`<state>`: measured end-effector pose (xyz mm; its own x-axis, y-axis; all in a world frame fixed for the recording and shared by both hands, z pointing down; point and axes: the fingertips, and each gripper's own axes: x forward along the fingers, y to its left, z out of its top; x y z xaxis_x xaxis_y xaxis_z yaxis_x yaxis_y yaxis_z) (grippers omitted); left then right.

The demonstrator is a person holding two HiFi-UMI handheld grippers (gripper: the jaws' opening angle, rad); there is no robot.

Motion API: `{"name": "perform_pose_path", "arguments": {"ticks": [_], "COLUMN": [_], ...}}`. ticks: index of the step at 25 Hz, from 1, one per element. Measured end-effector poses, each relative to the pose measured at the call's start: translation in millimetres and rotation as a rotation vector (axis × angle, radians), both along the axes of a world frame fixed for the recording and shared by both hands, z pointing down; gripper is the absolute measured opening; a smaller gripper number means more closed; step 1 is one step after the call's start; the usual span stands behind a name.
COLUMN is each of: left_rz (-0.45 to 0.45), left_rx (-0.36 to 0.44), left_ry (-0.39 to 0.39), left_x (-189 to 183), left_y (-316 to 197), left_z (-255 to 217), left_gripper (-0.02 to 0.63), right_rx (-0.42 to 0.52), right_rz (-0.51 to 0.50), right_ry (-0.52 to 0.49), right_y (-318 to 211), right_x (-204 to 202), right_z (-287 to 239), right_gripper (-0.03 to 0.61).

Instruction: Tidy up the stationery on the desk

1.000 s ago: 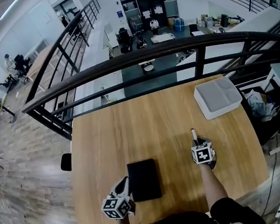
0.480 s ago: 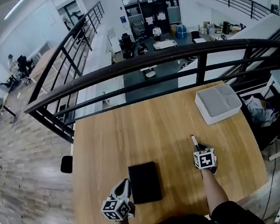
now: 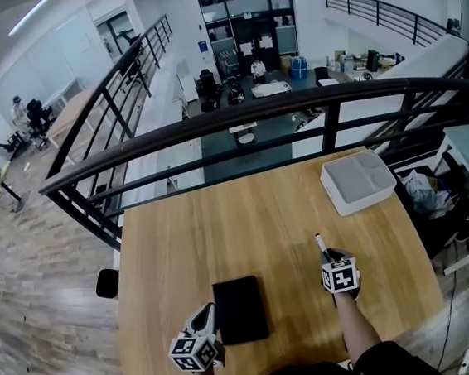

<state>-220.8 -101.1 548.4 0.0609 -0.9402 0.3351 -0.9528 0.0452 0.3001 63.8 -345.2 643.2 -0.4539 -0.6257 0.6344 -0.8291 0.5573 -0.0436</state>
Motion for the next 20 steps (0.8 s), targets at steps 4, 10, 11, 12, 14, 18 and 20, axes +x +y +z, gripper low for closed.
{"name": "perform_pose_path", "arguments": {"ticks": [4, 10, 11, 12, 14, 18, 20], "left_rz": [0.006, 0.021, 0.023, 0.024, 0.025, 0.028, 0.033], "left_rx": [0.012, 0.027, 0.029, 0.03, 0.029, 0.028, 0.026], "left_ry": [0.01, 0.024, 0.023, 0.024, 0.026, 0.033, 0.035], "left_x": [1, 1, 1, 1, -1, -2, -3], "left_y": [1, 6, 6, 7, 9, 12, 13], "left_z": [-2, -1, -1, -1, 0, 3, 5], "left_gripper": [-0.003, -0.003, -0.003, -0.003, -0.003, -0.003, -0.003], "right_rx": [0.002, 0.009, 0.011, 0.012, 0.013, 0.008, 0.007], "right_rz": [-0.005, -0.014, -0.016, -0.018, -0.023, -0.033, -0.039], "right_ry": [-0.003, -0.018, -0.02, -0.022, -0.026, -0.035, -0.038], "right_y": [10, 27, 29, 32, 36, 47, 53], "right_x": [-3, -11, -12, -14, -17, -23, -26], "right_z": [-7, -12, -13, -14, -17, -17, -17], "right_gripper": [0.08, 0.08, 0.08, 0.08, 0.08, 0.08, 0.08]}}
